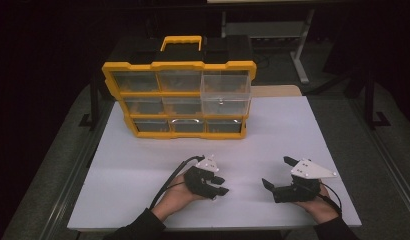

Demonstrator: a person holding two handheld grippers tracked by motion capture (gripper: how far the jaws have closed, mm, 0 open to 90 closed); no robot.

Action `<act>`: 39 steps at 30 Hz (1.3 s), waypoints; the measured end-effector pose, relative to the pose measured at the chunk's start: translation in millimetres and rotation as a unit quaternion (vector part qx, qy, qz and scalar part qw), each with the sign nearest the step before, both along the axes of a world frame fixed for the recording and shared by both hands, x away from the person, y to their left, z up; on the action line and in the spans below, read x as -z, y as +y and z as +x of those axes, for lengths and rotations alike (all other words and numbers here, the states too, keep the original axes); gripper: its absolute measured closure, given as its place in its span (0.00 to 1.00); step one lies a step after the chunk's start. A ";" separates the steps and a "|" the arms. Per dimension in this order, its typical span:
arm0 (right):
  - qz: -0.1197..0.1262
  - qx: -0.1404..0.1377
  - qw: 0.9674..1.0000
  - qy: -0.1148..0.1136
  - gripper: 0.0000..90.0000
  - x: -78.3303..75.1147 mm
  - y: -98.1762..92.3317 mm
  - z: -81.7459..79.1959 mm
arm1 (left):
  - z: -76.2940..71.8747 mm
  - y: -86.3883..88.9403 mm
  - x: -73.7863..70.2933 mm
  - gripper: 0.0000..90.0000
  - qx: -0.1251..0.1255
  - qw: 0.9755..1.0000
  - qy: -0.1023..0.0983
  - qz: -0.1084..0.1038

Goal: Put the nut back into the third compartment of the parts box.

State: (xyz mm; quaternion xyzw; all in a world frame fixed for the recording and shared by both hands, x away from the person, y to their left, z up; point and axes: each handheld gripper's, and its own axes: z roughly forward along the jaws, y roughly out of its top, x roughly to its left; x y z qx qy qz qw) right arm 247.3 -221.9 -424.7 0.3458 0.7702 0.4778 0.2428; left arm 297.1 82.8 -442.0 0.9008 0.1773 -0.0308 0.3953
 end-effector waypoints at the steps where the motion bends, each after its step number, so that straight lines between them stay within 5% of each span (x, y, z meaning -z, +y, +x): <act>1: 0.000 0.000 1.000 0.000 0.00 0.0 0.1 -0.1 | -0.2 -0.4 0.4 0.66 0.001 1.000 -0.001 0.002; 21: -0.001 -0.002 1.000 0.001 0.00 -0.4 0.6 -0.2 | -4.7 -5.4 3.6 0.78 0.016 0.999 -0.024 0.028; 39: 0.001 -0.002 1.000 0.001 0.00 0.0 0.3 0.2 | -0.9 -4.8 2.3 0.78 0.015 1.000 -0.009 0.020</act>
